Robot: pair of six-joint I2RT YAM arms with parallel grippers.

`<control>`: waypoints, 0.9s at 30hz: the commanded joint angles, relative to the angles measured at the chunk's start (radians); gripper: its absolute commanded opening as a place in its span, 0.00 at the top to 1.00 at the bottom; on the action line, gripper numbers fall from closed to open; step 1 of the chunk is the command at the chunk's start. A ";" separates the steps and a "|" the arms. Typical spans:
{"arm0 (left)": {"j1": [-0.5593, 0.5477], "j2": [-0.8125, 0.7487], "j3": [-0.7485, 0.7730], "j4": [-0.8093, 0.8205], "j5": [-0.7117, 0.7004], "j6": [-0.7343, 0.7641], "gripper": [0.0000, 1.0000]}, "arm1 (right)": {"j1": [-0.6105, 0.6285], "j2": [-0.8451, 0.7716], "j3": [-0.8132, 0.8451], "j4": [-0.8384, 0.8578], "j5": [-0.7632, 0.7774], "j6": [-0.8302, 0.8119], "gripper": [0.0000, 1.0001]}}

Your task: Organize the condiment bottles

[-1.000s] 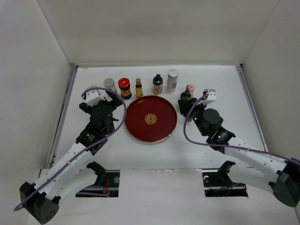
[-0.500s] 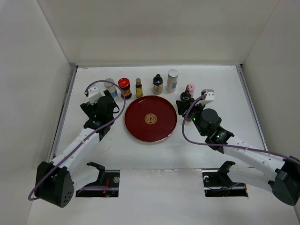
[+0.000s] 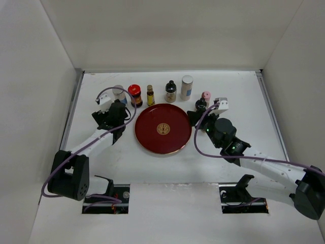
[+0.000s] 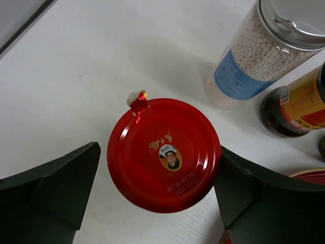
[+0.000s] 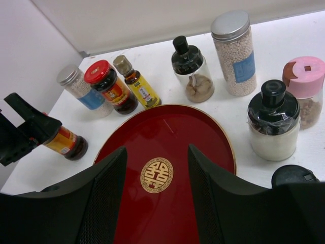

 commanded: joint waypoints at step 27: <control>-0.383 -0.020 0.224 0.245 0.054 0.149 0.54 | 0.009 0.017 0.006 0.073 -0.006 -0.009 0.27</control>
